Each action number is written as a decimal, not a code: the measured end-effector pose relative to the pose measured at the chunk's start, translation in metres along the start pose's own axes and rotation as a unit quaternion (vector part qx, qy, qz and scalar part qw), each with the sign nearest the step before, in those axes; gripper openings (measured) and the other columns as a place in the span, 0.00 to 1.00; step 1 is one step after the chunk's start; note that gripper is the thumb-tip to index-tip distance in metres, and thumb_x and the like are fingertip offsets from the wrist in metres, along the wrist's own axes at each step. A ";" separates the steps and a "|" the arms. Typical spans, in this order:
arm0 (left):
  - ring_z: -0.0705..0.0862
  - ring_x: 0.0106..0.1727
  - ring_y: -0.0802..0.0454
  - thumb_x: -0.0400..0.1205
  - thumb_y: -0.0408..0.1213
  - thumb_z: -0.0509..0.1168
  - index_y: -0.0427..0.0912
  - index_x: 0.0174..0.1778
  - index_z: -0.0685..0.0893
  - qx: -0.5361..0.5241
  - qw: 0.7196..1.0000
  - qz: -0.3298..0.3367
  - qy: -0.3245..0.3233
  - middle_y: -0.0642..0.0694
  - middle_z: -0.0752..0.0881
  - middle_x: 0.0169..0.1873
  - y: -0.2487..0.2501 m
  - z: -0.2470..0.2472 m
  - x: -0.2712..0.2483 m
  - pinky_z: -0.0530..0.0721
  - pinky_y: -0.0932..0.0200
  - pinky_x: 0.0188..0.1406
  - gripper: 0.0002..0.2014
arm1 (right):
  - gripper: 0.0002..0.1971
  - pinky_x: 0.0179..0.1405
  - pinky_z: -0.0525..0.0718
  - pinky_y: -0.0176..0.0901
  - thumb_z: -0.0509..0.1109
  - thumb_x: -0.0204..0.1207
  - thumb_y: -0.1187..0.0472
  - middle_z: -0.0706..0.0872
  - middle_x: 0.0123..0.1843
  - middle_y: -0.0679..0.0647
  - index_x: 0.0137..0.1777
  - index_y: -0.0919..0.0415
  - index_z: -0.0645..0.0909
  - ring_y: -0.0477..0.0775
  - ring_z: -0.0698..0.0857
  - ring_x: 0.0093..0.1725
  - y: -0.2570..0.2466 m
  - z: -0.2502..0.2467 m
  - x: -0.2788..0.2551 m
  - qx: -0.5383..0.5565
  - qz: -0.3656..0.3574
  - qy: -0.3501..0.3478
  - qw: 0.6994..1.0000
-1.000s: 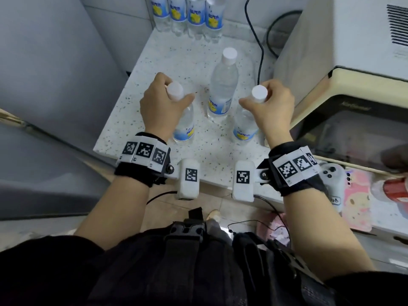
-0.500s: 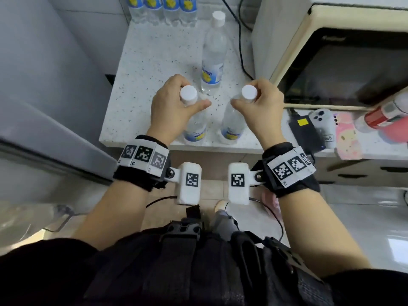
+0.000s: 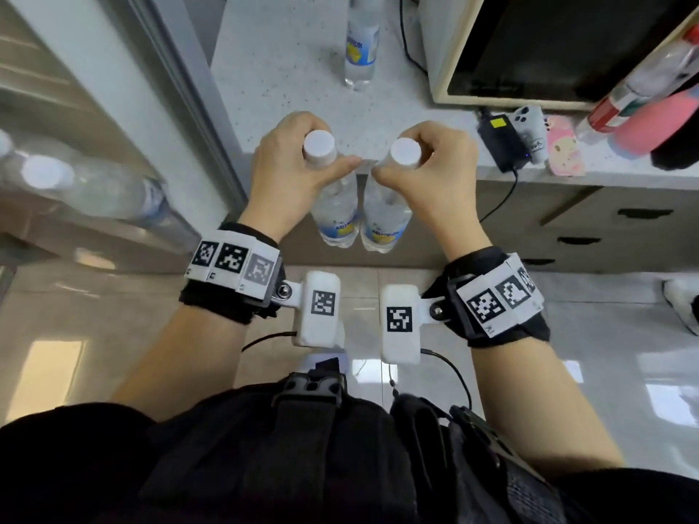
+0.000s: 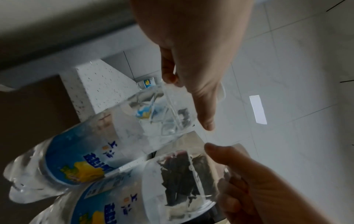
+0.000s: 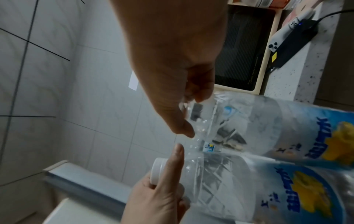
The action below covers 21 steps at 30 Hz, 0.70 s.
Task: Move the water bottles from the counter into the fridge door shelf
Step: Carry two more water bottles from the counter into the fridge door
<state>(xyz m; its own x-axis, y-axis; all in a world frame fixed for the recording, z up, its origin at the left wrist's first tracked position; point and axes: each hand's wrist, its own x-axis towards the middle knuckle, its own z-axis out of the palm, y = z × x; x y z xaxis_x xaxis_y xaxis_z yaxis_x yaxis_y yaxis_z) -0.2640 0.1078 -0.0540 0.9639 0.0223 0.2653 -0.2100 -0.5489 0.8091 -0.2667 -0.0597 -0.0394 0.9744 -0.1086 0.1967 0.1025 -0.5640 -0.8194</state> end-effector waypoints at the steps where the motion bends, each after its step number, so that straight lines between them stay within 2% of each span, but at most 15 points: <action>1: 0.76 0.41 0.54 0.67 0.56 0.72 0.42 0.41 0.78 -0.002 1.000 -0.004 0.008 0.49 0.79 0.39 0.003 -0.009 -0.014 0.74 0.56 0.40 0.21 | 0.10 0.27 0.71 0.33 0.77 0.56 0.63 0.80 0.30 0.48 0.36 0.62 0.81 0.38 0.74 0.28 -0.007 0.000 -0.013 0.009 0.001 0.006 1.000; 3: 0.77 0.41 0.54 0.67 0.57 0.72 0.41 0.42 0.79 0.009 1.000 -0.013 0.022 0.49 0.80 0.39 0.008 -0.027 -0.039 0.74 0.56 0.40 0.22 | 0.09 0.26 0.71 0.33 0.77 0.56 0.63 0.80 0.29 0.49 0.35 0.62 0.82 0.39 0.74 0.27 -0.023 0.002 -0.039 0.020 0.001 -0.003 1.000; 7: 0.78 0.41 0.50 0.69 0.52 0.74 0.42 0.40 0.79 0.044 0.998 -0.027 0.027 0.49 0.80 0.38 0.004 -0.064 -0.080 0.75 0.54 0.40 0.18 | 0.11 0.27 0.71 0.39 0.79 0.55 0.61 0.82 0.29 0.55 0.33 0.66 0.82 0.45 0.75 0.29 -0.058 0.015 -0.080 0.012 -0.021 -0.074 0.997; 9: 0.75 0.38 0.53 0.70 0.49 0.75 0.45 0.37 0.76 0.052 0.998 -0.036 0.023 0.52 0.78 0.34 -0.004 -0.085 -0.099 0.72 0.58 0.34 0.15 | 0.13 0.25 0.70 0.37 0.80 0.55 0.60 0.80 0.28 0.53 0.32 0.67 0.81 0.44 0.73 0.27 -0.075 0.027 -0.097 0.002 -0.031 -0.111 0.993; 11: 0.72 0.36 0.56 0.70 0.46 0.76 0.47 0.35 0.74 0.058 0.997 -0.046 0.033 0.57 0.74 0.29 -0.013 -0.109 -0.118 0.67 0.68 0.30 0.15 | 0.11 0.21 0.68 0.28 0.81 0.55 0.60 0.77 0.24 0.47 0.29 0.60 0.80 0.39 0.71 0.24 -0.092 0.044 -0.113 0.002 -0.034 -0.142 0.989; 12: 0.71 0.35 0.56 0.70 0.45 0.76 0.46 0.35 0.74 0.060 0.996 -0.051 0.041 0.58 0.74 0.28 -0.018 -0.122 -0.126 0.66 0.71 0.29 0.15 | 0.12 0.20 0.68 0.27 0.81 0.55 0.60 0.75 0.23 0.44 0.27 0.56 0.78 0.38 0.71 0.22 -0.100 0.055 -0.120 0.005 -0.033 -0.151 0.988; 14: 0.72 0.35 0.54 0.70 0.45 0.77 0.45 0.35 0.76 0.066 0.995 -0.056 0.052 0.52 0.77 0.29 -0.030 -0.151 -0.140 0.67 0.71 0.29 0.15 | 0.15 0.19 0.71 0.35 0.80 0.53 0.61 0.73 0.21 0.43 0.23 0.51 0.74 0.40 0.70 0.20 -0.119 0.079 -0.134 0.008 -0.037 -0.157 0.987; 15: 0.73 0.35 0.53 0.69 0.46 0.77 0.44 0.36 0.77 0.071 0.994 -0.055 0.055 0.50 0.79 0.31 -0.036 -0.167 -0.147 0.67 0.70 0.29 0.15 | 0.14 0.21 0.74 0.39 0.80 0.53 0.61 0.73 0.21 0.44 0.23 0.52 0.75 0.41 0.70 0.21 -0.129 0.093 -0.142 0.009 -0.041 -0.160 0.986; 18: 0.76 0.37 0.51 0.67 0.53 0.75 0.42 0.37 0.78 0.071 0.994 -0.052 0.062 0.49 0.80 0.35 -0.055 -0.215 -0.162 0.71 0.58 0.35 0.19 | 0.11 0.25 0.80 0.48 0.80 0.53 0.60 0.77 0.25 0.52 0.29 0.61 0.80 0.47 0.73 0.26 -0.160 0.133 -0.160 0.017 -0.044 -0.157 0.986; 20: 0.77 0.39 0.51 0.66 0.57 0.72 0.41 0.38 0.78 0.073 0.993 -0.053 0.071 0.50 0.79 0.37 -0.070 -0.252 -0.173 0.72 0.56 0.38 0.22 | 0.14 0.26 0.82 0.54 0.81 0.53 0.59 0.77 0.26 0.55 0.31 0.67 0.81 0.49 0.73 0.28 -0.180 0.161 -0.171 0.025 -0.037 -0.150 0.988; 21: 0.77 0.40 0.51 0.67 0.55 0.73 0.41 0.39 0.78 0.080 0.992 -0.054 0.077 0.51 0.79 0.37 -0.079 -0.269 -0.177 0.72 0.55 0.40 0.21 | 0.16 0.27 0.83 0.57 0.82 0.53 0.59 0.77 0.27 0.56 0.31 0.68 0.81 0.49 0.72 0.28 -0.189 0.175 -0.175 0.032 -0.036 -0.144 0.988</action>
<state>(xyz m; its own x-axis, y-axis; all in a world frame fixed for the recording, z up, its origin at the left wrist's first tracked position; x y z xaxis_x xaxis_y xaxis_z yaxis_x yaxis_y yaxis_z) -0.4619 0.3718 -0.0238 0.9403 0.2100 0.2680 -0.0654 -0.6610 0.7475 -0.4217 0.2091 -0.0132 0.9797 0.1732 0.1010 0.1768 -0.5082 -0.8429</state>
